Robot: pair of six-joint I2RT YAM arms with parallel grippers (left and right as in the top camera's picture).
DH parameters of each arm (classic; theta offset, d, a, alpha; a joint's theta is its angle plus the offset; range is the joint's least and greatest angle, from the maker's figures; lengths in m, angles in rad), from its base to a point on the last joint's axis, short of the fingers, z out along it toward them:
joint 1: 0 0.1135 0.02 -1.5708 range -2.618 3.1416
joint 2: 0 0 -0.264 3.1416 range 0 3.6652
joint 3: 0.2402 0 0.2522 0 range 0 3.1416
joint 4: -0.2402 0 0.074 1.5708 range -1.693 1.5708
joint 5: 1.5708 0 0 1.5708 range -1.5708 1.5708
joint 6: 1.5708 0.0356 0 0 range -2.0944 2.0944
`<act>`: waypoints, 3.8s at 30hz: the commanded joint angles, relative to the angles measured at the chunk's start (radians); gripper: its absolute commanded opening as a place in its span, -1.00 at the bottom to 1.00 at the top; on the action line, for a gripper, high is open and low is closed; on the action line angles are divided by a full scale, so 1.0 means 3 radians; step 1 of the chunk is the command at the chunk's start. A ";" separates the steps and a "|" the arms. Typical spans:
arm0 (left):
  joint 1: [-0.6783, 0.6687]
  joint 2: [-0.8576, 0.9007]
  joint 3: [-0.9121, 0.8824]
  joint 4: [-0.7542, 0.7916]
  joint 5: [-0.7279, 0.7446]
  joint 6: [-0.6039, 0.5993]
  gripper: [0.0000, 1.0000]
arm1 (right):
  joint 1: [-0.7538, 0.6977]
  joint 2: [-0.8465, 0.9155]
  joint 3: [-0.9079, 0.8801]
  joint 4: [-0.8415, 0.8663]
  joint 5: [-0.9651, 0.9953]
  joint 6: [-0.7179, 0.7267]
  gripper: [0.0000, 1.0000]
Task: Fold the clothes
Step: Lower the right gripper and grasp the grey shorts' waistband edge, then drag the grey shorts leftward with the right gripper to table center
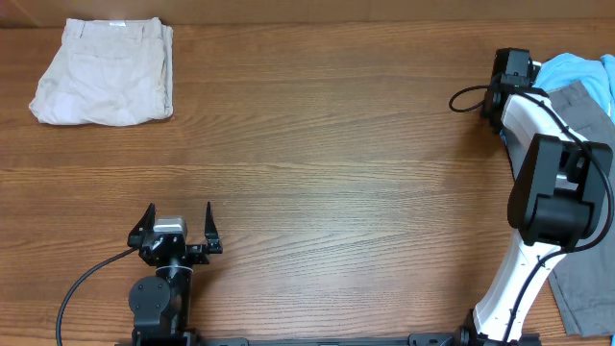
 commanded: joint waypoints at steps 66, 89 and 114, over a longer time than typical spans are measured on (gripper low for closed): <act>-0.0022 -0.0032 -0.0014 0.0009 -0.0031 0.0064 1.00 | 0.0118 -0.0699 0.0151 -0.0418 0.0960 0.0635 -0.92; -0.0022 -0.0032 -0.0014 0.0009 -0.0031 0.0064 1.00 | 0.1877 -0.1302 0.0150 -0.0331 -0.0305 0.1020 -0.92; -0.0022 -0.0032 -0.0014 0.0009 -0.0031 0.0064 1.00 | 0.3613 -0.0676 0.0148 0.0120 -0.1868 0.1848 -0.66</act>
